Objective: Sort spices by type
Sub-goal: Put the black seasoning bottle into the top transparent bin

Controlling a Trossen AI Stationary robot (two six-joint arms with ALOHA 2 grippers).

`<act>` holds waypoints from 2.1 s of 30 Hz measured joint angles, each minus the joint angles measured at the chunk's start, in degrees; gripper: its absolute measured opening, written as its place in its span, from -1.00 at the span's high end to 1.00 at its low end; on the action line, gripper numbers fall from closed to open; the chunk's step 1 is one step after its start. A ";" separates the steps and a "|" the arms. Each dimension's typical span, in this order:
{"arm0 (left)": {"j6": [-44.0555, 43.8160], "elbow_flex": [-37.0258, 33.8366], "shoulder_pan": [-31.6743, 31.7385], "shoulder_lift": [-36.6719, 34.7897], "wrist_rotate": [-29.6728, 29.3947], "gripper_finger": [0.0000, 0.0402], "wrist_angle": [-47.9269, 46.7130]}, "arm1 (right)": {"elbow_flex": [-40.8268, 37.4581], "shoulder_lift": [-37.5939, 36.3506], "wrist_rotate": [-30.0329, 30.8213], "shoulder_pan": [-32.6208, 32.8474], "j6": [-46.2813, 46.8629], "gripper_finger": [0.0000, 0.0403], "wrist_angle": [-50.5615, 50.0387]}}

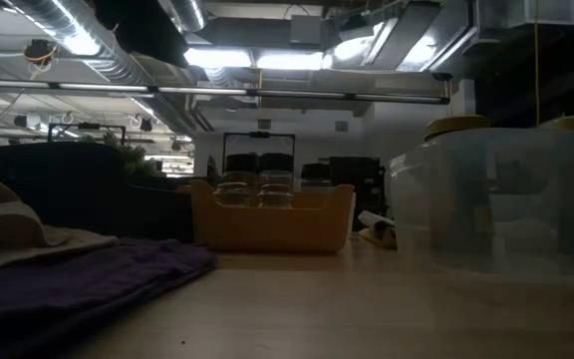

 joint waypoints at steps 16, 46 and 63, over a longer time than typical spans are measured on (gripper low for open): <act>0.01 0.00 0.00 1.05 0.17 -0.10 0.02 | -3.94 0.00 -0.09 -0.02 -1.70 -0.41 2.77; 0.49 0.00 0.00 1.05 0.17 -0.10 -0.03 | -14.99 0.00 -1.58 -0.04 -1.63 -0.41 16.78; 0.14 0.00 -0.02 1.05 0.15 -0.10 -0.02 | -15.02 0.00 -2.82 -0.06 -1.51 -0.01 17.26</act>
